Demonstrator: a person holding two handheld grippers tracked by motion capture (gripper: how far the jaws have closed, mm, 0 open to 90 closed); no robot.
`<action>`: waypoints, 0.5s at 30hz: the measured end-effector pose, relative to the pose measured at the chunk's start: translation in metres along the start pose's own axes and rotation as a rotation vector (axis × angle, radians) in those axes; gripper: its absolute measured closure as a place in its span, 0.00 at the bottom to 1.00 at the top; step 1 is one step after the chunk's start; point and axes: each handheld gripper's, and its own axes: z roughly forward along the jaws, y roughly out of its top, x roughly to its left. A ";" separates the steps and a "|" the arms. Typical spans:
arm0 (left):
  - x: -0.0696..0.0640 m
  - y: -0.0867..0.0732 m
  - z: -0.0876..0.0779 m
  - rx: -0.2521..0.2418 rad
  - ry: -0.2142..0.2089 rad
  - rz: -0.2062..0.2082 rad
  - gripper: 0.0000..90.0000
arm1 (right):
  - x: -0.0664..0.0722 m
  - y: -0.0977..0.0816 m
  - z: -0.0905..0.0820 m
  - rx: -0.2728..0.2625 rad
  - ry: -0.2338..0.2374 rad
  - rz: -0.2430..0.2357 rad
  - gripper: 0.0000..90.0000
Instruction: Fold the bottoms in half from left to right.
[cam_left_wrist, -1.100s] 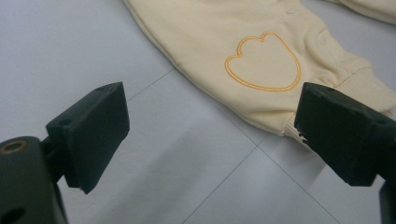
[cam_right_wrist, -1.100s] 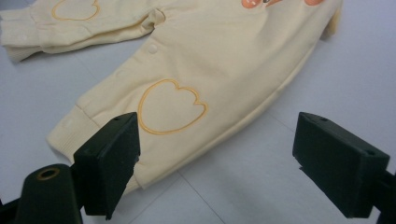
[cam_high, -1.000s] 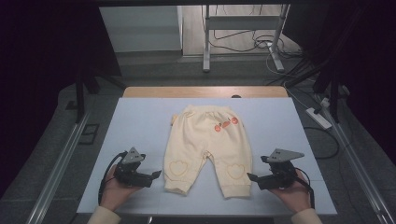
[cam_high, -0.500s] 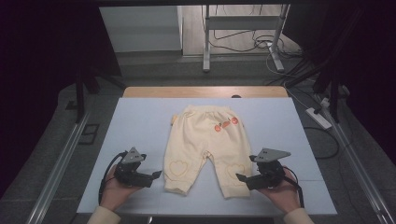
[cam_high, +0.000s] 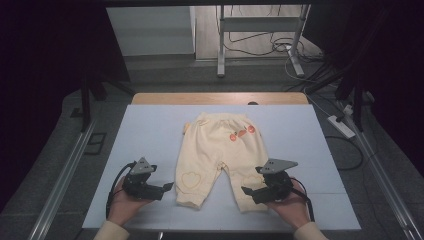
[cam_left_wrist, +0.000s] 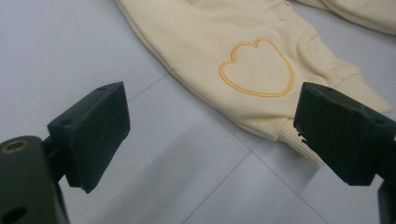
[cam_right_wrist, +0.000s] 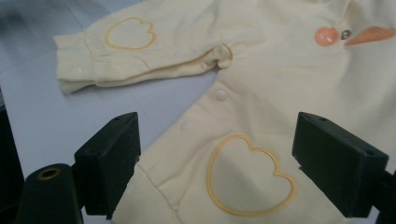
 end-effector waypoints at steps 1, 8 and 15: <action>0.000 0.000 0.000 -0.001 0.000 0.000 0.12 | 0.003 0.002 0.004 -0.001 0.011 -0.004 0.17; 0.000 0.000 -0.002 -0.012 -0.001 0.001 0.12 | 0.015 0.013 0.016 0.001 0.037 -0.029 0.17; 0.000 0.000 0.000 -0.005 0.003 0.003 0.12 | 0.026 0.024 0.040 0.018 0.096 -0.049 0.17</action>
